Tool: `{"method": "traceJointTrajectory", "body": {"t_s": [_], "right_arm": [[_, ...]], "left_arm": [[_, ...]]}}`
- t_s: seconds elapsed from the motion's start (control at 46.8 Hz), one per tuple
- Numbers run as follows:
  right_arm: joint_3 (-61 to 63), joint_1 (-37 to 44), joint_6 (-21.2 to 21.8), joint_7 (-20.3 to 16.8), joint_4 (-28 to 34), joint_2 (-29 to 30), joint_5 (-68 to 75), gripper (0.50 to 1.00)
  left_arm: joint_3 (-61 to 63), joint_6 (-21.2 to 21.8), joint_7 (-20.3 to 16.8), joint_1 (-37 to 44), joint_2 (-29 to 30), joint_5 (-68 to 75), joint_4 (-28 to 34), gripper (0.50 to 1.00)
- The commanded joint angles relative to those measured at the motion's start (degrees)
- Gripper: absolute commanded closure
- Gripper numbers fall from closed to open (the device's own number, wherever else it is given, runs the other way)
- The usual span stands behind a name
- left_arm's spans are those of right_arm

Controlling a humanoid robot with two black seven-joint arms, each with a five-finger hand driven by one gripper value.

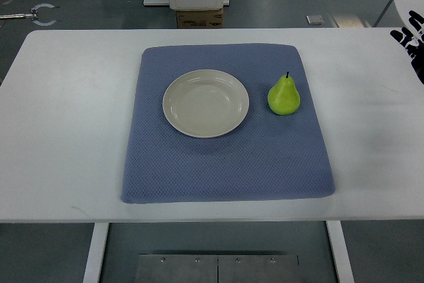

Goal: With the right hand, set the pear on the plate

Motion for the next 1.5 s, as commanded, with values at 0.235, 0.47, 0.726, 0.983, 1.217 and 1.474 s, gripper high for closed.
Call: {"method": "traceJointTrajectory", "body": {"t_s": [0.235,0.47,0.726,0.983,1.217,1.474], "right_arm": [[-10.2,0.0,0.0,8.1,5.0,-2.4,-5.6,0.500],[-11.0,0.1,-4.5,9.3,22.4,-10.1,-8.3,0.500],[-11.2,-0.1,-18.8,9.4,47.4,-17.9,-16.9,0.500],[-17.2,-0.1,-28.5,9.1,58.8,-21.5,-22.3,0.500],[-28.4,3.0,-41.9,8.4,59.6,-18.4,-23.6,0.500],[-35.7,8.2,-49.5,6.6,59.6,-14.3,-21.7,0.505]], "left_arm": [[0.0,0.0,0.0,0.0,0.0,0.0,0.0,0.500],[0.0,0.0,0.0,0.0,0.0,0.0,0.0,0.500],[0.0,0.0,0.0,0.0,0.0,0.0,0.0,0.500],[0.0,0.0,0.0,0.0,0.0,0.0,0.0,0.500],[0.0,0.0,0.0,0.0,0.0,0.0,0.0,0.500],[0.0,0.0,0.0,0.0,0.0,0.0,0.0,0.500]]}}
